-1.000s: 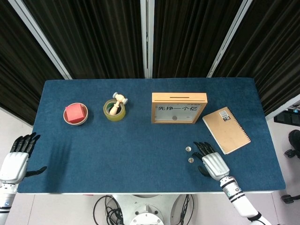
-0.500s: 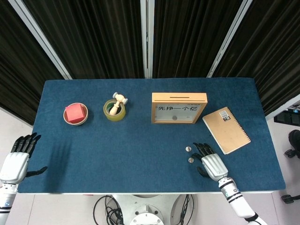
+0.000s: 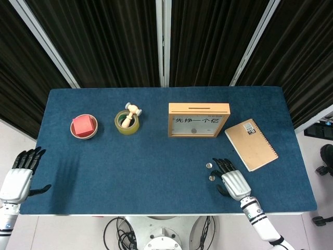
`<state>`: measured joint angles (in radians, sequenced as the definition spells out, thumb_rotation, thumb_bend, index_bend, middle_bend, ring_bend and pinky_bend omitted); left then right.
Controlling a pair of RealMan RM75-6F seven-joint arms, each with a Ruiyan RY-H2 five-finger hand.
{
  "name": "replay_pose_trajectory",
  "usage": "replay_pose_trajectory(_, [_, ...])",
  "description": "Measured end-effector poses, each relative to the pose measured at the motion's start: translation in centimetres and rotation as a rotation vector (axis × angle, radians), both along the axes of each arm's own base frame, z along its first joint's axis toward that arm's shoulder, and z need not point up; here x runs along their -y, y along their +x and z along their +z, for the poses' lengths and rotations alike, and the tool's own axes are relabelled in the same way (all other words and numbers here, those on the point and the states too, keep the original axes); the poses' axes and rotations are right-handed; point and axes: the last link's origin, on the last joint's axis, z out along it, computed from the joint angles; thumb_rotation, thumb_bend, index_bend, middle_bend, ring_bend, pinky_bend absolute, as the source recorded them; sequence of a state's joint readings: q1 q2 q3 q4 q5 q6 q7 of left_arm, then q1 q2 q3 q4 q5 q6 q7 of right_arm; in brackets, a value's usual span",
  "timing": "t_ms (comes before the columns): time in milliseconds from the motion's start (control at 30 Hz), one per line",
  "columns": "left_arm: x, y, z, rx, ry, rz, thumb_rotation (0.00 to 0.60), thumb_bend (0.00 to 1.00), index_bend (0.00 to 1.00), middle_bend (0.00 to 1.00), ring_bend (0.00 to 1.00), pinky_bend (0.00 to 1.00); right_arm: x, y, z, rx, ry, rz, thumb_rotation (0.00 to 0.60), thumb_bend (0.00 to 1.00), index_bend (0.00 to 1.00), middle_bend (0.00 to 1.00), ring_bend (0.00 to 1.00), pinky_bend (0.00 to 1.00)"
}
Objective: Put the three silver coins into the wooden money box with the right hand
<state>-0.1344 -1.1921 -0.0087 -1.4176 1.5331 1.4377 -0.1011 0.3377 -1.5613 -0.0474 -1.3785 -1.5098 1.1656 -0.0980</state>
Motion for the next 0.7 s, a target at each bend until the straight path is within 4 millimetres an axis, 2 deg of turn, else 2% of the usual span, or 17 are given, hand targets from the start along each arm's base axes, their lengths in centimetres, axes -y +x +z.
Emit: replay_pose_trajectory(700, [-0.17,-0.41,-0.04,0.004,-0.001,0.008,0.599,0.03,0.01,0.00,0.00,0.00,0.15,0.00,-0.53,-0.005,-0.001,-0.011,0.600,0.39,0.39,0.00,0.00,0.00])
